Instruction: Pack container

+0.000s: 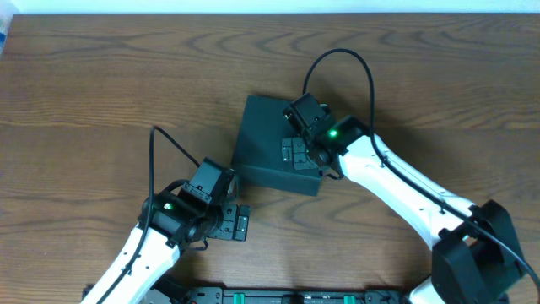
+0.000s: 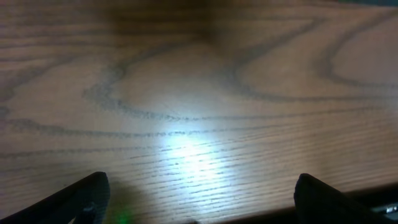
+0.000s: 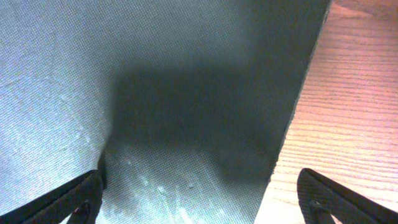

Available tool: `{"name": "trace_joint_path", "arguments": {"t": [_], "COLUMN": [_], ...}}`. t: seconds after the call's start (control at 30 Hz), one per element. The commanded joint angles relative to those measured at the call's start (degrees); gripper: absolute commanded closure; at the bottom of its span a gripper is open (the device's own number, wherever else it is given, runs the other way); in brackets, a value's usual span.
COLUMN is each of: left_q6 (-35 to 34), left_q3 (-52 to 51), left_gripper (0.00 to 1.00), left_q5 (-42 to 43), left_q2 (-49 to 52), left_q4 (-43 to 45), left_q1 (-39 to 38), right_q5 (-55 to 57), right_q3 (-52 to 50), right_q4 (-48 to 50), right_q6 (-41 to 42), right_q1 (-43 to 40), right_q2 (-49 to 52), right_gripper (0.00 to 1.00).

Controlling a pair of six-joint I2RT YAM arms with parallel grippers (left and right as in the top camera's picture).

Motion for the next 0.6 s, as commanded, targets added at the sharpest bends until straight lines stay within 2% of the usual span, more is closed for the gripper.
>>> {"name": "trace_joint_path", "arguments": {"t": [0.0, 0.07, 0.2, 0.57], "left_q6": [-0.98, -1.31, -7.15, -7.45], "left_q3": [-0.24, -0.24, -0.24, -0.24], "left_gripper": [0.04, 0.04, 0.04, 0.04], "left_q5": [-1.79, -3.74, -12.98, -14.43], "left_q2": [-0.42, -0.22, 3.06, 15.15], "left_q4": [0.04, 0.26, 0.46, 9.55], "left_q1": [-0.17, -0.17, -0.17, -0.17], "right_q5": [1.31, 1.31, 1.31, 1.81], "right_q3": [-0.15, -0.31, -1.38, -5.77], "right_q4": [-1.14, -1.16, -1.77, -0.66], "right_q6": [-0.7, -0.7, -0.59, 1.27], "right_q1": [-0.39, -0.39, -0.39, -0.39], "right_q2": [2.05, 2.05, 2.05, 2.05], "right_gripper": [0.01, 0.01, 0.01, 0.01]}}
